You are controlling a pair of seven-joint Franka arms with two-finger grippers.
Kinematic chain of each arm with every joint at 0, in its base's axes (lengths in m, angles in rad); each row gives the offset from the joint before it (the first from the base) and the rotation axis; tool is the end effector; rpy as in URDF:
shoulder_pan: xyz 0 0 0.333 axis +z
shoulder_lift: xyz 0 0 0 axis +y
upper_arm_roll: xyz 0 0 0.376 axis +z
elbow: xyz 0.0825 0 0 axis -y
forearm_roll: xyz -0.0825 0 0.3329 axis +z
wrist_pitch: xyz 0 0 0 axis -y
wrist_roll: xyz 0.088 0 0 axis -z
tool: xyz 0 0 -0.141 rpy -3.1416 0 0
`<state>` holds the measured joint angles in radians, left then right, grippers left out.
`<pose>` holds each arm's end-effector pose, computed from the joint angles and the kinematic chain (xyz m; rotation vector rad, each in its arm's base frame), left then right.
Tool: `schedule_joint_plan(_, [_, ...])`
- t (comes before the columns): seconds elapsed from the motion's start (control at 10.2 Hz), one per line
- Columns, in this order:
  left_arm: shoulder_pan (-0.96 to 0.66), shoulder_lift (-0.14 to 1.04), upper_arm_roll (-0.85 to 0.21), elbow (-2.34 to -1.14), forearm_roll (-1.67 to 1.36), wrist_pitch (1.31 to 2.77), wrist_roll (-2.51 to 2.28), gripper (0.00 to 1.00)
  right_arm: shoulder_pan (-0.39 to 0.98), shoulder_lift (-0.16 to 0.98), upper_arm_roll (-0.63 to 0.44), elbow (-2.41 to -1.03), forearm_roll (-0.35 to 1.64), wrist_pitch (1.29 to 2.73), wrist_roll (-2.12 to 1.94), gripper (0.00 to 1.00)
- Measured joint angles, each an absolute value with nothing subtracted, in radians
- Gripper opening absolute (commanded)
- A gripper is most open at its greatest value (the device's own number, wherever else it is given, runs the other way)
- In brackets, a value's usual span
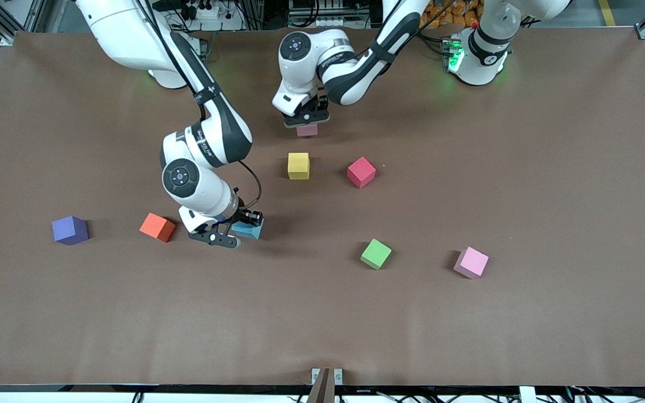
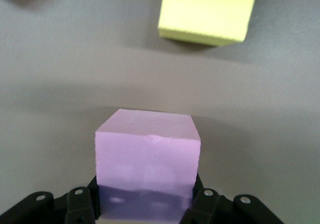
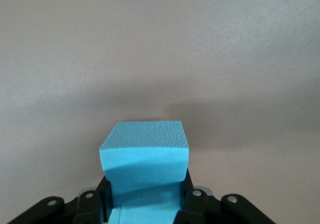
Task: Arrange blocks into number 1
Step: 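Set the light pink cube against the yellow cube with the left gripper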
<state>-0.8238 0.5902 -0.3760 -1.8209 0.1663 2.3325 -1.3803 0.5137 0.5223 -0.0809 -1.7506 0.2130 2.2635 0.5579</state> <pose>0.2634 -0.5839 0.2803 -3.1279 -0.1847 0.1469 0.5861 0.2904 0.3253 -3.0107 0.3803 0.0966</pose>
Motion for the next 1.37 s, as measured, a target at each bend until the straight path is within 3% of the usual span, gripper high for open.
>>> schedule_joint_plan(0.68, [-0.824, 0.687, -0.374, -1.677, 0.192, 2.281, -1.278, 0.0, 0.517, 0.538, -0.128, -1.751, 0.213, 2.28, 0.426, 0.54])
schedule_joint_plan(1.37, [-0.803, 0.719, -0.369, -1.666, 0.192, 2.274, -1.269, 0.0, 0.533, 0.572, -0.127, -1.731, 0.213, 2.358, 0.423, 0.54])
